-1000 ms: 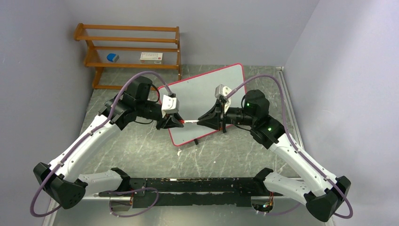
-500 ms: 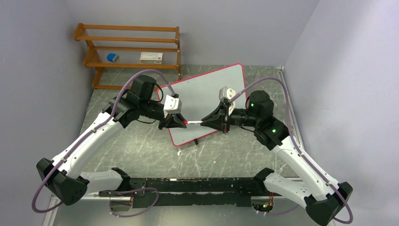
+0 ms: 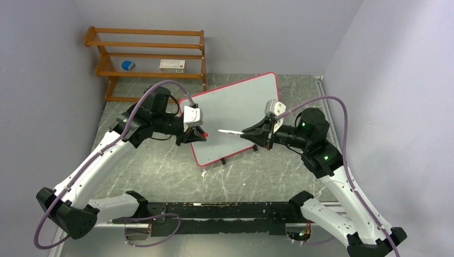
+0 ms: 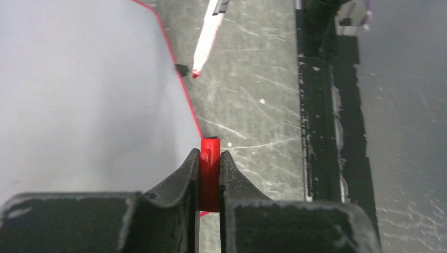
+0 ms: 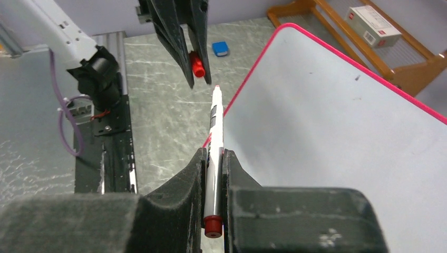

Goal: Write a sentence on the whiteboard
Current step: Open the whiteboard marker at the center of the board, then place the pen cap at the center of the board.

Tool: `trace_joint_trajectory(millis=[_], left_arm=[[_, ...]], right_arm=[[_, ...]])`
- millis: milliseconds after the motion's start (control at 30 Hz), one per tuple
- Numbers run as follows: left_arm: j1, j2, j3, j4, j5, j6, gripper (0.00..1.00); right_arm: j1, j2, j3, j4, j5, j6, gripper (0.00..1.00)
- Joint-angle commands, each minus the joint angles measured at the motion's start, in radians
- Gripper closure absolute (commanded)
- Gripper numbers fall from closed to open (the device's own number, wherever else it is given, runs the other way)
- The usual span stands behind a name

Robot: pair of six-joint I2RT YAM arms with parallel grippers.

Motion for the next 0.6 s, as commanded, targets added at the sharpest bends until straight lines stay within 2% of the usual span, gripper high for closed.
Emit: trace_joint_trajectory(millis=[0, 200, 333, 433, 567], left_arm=[[0.016, -0.074, -0.001, 0.138, -0.253, -0.165, 0.95], [0.036, -0.11, 0.025, 0.185, -0.728, -0.367, 0.95], [0.071, -0.097, 0.05, 0.176, -0.956, -0.478, 0.95], [0.142, -0.077, 0.069, 0.152, -1.0, -0.535, 0.95], [0.285, -0.046, 0.056, 0.147, -0.972, -0.606, 0.95]], right_arm=[[-0.009, -0.022, 0.021, -0.016, 0.12, 0.018, 1.0], [-0.009, -0.068, 0.004, 0.013, 0.263, 0.048, 1.0], [-0.009, -0.081, -0.008, 0.019, 0.312, 0.054, 1.0], [-0.009, -0.096, -0.014, 0.024, 0.342, 0.058, 1.0], [-0.009, -0.11, -0.024, 0.036, 0.355, 0.068, 1.0]])
